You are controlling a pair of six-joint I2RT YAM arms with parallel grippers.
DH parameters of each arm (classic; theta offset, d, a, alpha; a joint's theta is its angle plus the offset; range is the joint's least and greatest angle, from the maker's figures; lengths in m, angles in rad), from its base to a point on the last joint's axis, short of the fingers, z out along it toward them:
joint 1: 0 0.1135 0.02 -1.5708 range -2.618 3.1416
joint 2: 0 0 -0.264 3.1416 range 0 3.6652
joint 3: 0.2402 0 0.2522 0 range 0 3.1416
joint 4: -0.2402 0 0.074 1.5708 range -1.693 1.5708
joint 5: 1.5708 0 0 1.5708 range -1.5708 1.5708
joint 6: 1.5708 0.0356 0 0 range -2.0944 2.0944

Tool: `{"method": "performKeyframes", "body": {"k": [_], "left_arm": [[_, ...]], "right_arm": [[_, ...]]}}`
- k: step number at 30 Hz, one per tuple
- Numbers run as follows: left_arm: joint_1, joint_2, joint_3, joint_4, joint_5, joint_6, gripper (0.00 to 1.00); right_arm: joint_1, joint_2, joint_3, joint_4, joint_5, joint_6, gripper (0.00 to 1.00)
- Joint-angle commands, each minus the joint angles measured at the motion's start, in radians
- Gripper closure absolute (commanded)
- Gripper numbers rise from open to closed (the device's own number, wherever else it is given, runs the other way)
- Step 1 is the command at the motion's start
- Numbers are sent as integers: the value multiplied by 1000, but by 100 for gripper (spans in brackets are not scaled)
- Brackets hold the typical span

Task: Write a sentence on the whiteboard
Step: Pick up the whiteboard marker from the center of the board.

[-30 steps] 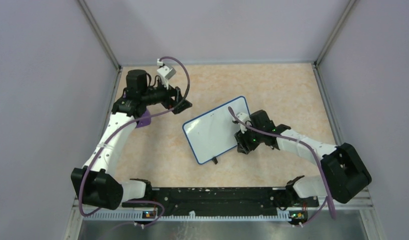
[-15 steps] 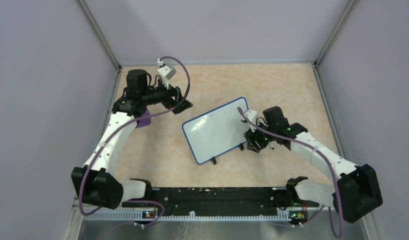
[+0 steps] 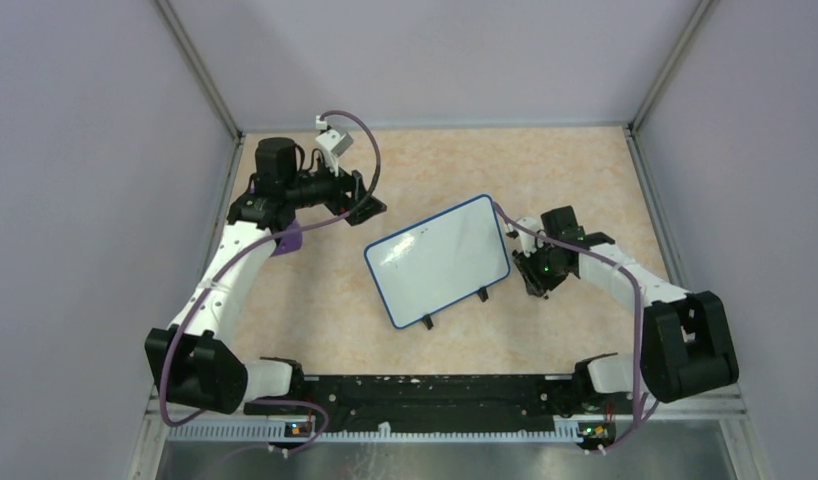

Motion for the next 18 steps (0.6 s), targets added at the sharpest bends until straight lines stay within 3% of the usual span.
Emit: {"method": "performKeyframes", "body": {"k": [1,6,18], "left_arm": [[-4,2,19,32,-9,-8,1],[-4,4,19,32,-12,-6,1],[-4,3,15,32,-18,0,1]], "right_arm": [[-4,61,53,71,87,40,62],[-5,128,63,97,109,50,72],[-4,186,46,122,180,43,76]]}}
